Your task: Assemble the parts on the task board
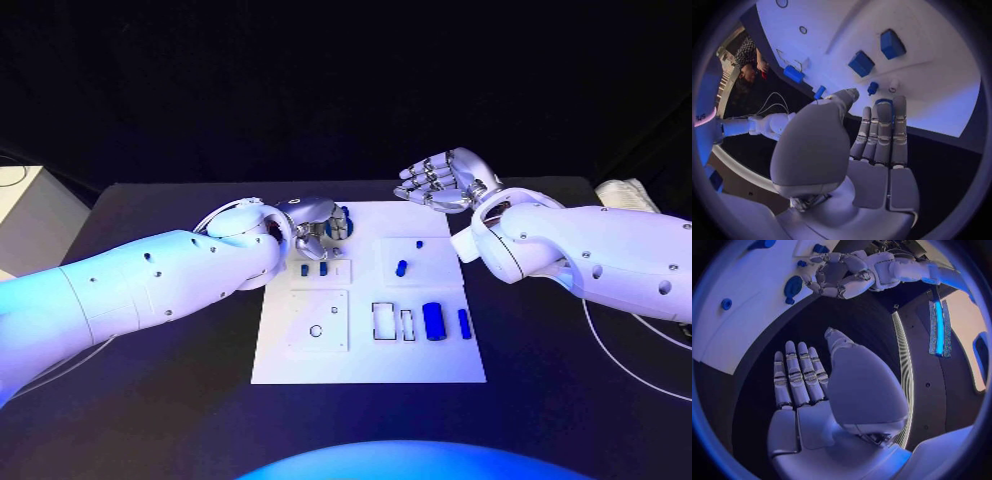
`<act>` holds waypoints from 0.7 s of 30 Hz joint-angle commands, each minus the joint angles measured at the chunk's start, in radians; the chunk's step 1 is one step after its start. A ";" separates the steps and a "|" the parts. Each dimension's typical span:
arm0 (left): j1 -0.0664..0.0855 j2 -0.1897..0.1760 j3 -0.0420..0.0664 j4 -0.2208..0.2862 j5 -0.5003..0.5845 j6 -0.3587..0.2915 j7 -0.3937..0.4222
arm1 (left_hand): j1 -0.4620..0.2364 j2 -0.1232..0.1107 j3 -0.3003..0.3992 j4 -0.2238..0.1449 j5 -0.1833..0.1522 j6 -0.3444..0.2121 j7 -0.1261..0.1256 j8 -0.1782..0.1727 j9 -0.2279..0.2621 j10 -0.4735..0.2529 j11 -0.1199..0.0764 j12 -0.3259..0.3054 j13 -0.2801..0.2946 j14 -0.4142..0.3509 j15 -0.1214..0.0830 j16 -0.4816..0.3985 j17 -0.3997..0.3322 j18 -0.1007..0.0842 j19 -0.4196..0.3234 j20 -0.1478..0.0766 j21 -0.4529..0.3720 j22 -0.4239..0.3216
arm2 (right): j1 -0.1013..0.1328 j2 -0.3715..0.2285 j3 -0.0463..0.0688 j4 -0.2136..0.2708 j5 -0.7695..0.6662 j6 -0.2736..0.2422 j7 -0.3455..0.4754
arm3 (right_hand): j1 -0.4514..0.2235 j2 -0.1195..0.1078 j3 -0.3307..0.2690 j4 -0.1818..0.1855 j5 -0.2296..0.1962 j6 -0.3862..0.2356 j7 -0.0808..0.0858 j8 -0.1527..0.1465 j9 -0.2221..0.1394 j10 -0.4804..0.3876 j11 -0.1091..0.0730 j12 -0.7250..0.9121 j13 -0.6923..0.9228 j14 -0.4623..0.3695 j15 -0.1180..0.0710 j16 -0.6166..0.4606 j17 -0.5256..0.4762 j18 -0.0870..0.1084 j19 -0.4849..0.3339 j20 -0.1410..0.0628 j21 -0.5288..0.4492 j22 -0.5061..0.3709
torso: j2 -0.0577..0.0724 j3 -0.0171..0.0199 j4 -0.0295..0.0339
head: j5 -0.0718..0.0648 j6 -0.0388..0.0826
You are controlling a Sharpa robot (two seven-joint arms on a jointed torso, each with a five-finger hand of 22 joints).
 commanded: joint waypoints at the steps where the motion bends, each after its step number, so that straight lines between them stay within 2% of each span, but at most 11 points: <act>1: 0.000 0.009 -0.001 -0.008 -0.031 0.055 0.011 | 0.009 -0.001 -0.004 0.000 0.000 0.007 -0.002 -0.005 -0.002 0.005 0.001 0.004 -0.002 0.002 -0.003 0.004 -0.002 0.014 0.002 -0.005 0.004 0.002 | 0.000 0.001 0.000 0.001 -0.013 0.012 0.004 | 0.004 -0.001 0.007 0.000 -0.001 0.006 0.003 -0.005 -0.001 0.004 -0.003 -0.004 -0.001 0.001 0.003 0.003 -0.001 0.008 -0.013 0.000 -0.007 -0.002 | 0.000 0.0001 0.0006 | -0.001 -0.002; 11: 0.000 0.025 -0.002 -0.034 -0.032 0.063 -0.001 | 0.020 0.005 0.006 0.006 0.002 0.031 -0.004 -0.016 -0.017 0.018 0.000 -0.003 -0.015 0.002 -0.004 0.020 -0.011 0.014 0.002 -0.006 0.011 0.008 | 0.000 0.000 0.000 0.002 -0.013 0.018 -0.002 | 0.002 -0.002 0.009 0.001 0.000 0.006 0.004 -0.006 -0.002 0.004 -0.002 -0.004 -0.001 -0.001 0.004 0.003 -0.001 0.006 -0.038 0.000 -0.015 -0.007 | -0.001 0.0005 0.0007 | -0.003 -0.004; 15: 0.000 0.030 -0.002 -0.045 -0.032 0.063 -0.004 | 0.031 0.007 0.028 0.008 0.001 0.065 0.006 -0.024 -0.030 0.037 -0.004 -0.009 -0.026 0.007 -0.008 0.039 -0.017 0.014 0.003 -0.009 0.021 0.016 | 0.000 0.000 0.000 0.001 -0.016 0.023 -0.007 | 0.001 -0.003 0.009 0.001 0.001 0.006 0.004 -0.006 -0.002 0.004 -0.002 -0.004 -0.001 -0.001 0.004 0.003 -0.001 0.006 -0.048 0.000 -0.018 -0.009 | 0.000 0.0002 0.0006 | -0.005 -0.004; 21: 0.000 0.038 -0.003 -0.055 -0.030 0.073 -0.006 | 0.038 0.009 0.051 0.010 0.000 0.104 -0.001 -0.034 -0.043 0.071 -0.012 -0.013 -0.036 0.037 -0.015 0.075 0.012 0.015 0.004 -0.015 0.033 0.025 | 0.000 -0.001 0.000 0.001 -0.017 0.028 -0.010 | 0.002 -0.003 0.011 0.000 0.002 0.007 0.004 -0.006 -0.002 0.004 -0.002 -0.004 -0.001 -0.002 0.004 0.002 -0.002 0.006 -0.054 0.000 -0.020 -0.011 | 0.000 0.0002 0.0002 | -0.006 -0.006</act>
